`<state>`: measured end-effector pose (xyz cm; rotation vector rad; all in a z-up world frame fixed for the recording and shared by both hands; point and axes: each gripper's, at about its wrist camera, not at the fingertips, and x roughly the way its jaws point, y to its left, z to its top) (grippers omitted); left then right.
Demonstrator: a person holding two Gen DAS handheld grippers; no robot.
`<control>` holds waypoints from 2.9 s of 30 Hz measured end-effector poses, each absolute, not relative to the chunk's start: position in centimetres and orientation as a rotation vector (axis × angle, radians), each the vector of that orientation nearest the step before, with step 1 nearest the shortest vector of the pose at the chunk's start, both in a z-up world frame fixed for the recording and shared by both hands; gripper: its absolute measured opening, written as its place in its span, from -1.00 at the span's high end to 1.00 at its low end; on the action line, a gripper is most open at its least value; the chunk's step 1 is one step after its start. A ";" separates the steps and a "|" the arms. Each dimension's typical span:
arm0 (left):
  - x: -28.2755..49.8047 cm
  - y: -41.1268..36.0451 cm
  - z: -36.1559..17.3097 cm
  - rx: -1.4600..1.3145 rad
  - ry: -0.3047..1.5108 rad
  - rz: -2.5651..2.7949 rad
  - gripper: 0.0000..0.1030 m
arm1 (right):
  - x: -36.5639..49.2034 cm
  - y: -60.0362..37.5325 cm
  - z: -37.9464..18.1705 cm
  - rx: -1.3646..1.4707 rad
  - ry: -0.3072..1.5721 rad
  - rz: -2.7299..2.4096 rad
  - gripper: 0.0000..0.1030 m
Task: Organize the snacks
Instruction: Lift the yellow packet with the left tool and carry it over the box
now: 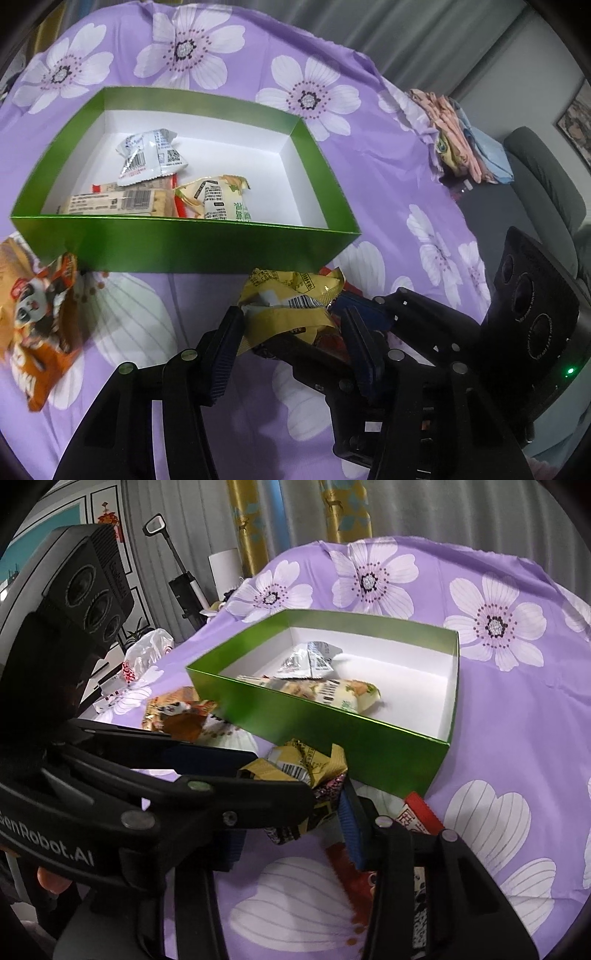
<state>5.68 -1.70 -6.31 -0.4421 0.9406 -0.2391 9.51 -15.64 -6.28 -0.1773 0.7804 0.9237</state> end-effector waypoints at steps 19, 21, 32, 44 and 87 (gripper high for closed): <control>1.1 -2.7 -0.9 -0.390 0.849 -0.249 -0.07 | 5.0 -16.5 -0.8 -0.207 0.657 0.915 0.14; 1.0 -2.5 -0.4 -0.387 0.835 -0.252 -0.07 | 4.9 -16.5 -0.3 -0.211 0.643 0.914 0.14; 0.3 -1.1 2.4 -0.367 0.765 -0.233 -0.07 | 4.7 -15.3 2.2 -0.229 0.561 0.934 0.14; 2.0 1.2 5.0 -0.333 0.700 -0.207 -0.07 | 6.7 -12.8 4.3 -0.229 0.488 0.954 0.14; 14.9 4.6 -3.1 -0.423 0.881 -0.216 -0.07 | 18.1 -8.9 -3.2 -0.226 0.688 0.905 0.14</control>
